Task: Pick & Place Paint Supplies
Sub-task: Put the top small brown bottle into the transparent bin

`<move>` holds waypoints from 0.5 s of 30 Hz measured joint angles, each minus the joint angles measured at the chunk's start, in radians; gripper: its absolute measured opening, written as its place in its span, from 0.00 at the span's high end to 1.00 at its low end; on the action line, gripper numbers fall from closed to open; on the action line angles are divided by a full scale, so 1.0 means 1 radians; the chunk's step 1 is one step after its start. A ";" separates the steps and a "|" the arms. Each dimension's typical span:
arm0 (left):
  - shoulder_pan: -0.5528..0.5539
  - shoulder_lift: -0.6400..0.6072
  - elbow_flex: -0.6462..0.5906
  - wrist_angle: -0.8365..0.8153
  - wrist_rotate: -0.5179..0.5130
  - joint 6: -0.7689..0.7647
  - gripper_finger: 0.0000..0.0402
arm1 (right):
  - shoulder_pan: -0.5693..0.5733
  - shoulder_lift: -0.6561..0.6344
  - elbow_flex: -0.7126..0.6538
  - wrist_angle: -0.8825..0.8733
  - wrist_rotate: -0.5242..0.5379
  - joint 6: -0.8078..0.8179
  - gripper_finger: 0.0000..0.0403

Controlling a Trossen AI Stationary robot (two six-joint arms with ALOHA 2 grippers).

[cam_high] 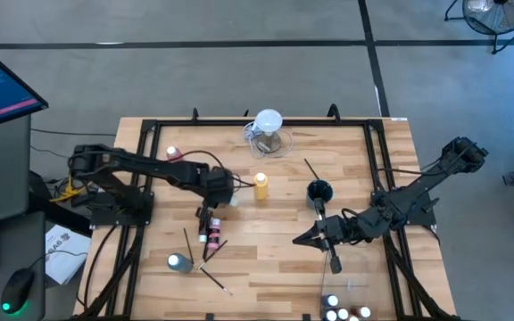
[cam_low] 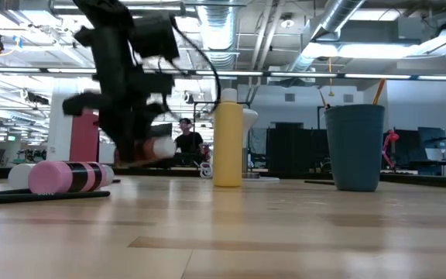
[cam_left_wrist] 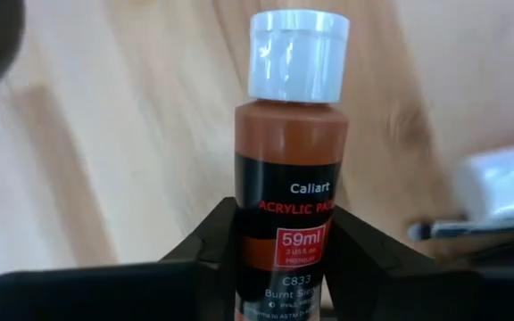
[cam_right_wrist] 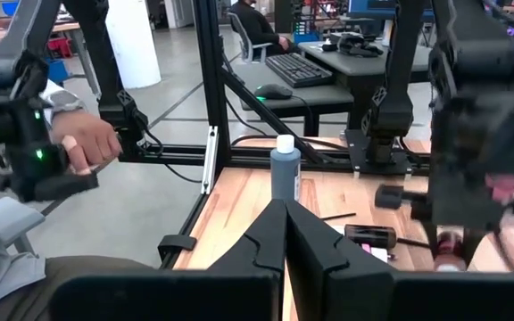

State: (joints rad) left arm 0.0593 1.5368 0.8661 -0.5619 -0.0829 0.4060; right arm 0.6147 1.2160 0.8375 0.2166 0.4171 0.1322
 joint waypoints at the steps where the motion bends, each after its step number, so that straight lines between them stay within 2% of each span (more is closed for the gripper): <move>1: 0.000 -0.027 0.000 0.004 0.014 -0.022 0.76 | 0.000 0.000 0.000 0.000 0.000 0.000 1.00; 6: -0.004 -0.172 0.000 0.060 0.113 -0.170 0.76 | 0.000 0.000 0.000 -0.003 0.000 0.000 1.00; 10: -0.046 -0.257 0.001 0.190 0.188 -0.283 0.77 | 0.000 0.000 0.000 -0.001 0.000 0.000 1.00; 15: -0.147 -0.298 0.002 0.364 0.196 -0.381 0.77 | 0.000 0.000 0.000 0.000 0.000 0.000 1.00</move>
State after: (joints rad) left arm -0.0877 1.2385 0.8680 -0.1975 0.1128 0.0247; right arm 0.6147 1.2160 0.8371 0.2171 0.4175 0.1322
